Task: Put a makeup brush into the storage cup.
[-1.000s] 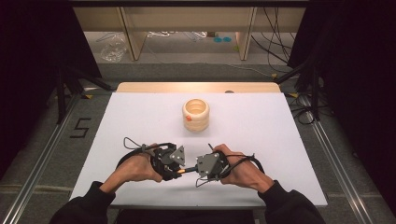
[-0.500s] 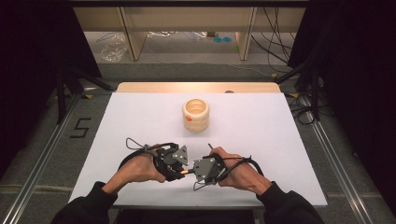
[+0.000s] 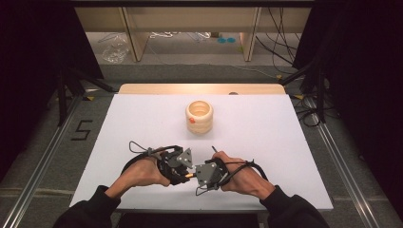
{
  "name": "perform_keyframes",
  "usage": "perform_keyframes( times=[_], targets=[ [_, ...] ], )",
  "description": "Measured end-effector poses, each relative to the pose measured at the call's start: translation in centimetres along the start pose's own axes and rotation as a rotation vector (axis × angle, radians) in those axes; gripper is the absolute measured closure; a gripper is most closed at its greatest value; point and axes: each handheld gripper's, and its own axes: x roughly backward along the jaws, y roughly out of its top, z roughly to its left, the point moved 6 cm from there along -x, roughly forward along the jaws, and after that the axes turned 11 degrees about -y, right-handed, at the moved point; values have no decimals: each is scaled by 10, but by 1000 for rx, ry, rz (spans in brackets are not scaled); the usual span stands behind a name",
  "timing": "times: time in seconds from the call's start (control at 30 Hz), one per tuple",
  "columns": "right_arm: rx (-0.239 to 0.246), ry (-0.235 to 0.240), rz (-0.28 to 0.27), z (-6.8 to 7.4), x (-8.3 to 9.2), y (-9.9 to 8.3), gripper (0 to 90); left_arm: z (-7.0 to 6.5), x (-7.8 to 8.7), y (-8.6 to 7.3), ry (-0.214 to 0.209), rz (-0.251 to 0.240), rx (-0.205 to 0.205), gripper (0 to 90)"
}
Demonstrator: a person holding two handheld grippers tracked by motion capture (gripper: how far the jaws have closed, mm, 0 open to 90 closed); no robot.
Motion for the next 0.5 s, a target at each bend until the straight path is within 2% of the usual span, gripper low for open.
perform_keyframes(
  times=[0.17,0.2,0.23,0.33,0.47,0.5],
  targets=[
    [-7,-9,16,-1,0,-1,792,1,0,1,5,-3,1,761],
    [17,-16,6,-2,-1,-1,792,1,-1,1,6,-4,4,761],
    [14,-18,24,-1,0,-2,792,-3,-5,3,1,-59,50,761],
    [-5,-18,41,0,1,-2,792,-3,-5,3,0,-64,55,761],
    [14,-26,29,0,-1,-2,792,-1,-4,3,-6,-55,51,760],
    [36,-21,19,-1,-2,-2,792,-2,-4,3,-9,-56,53,759]
  ],
)
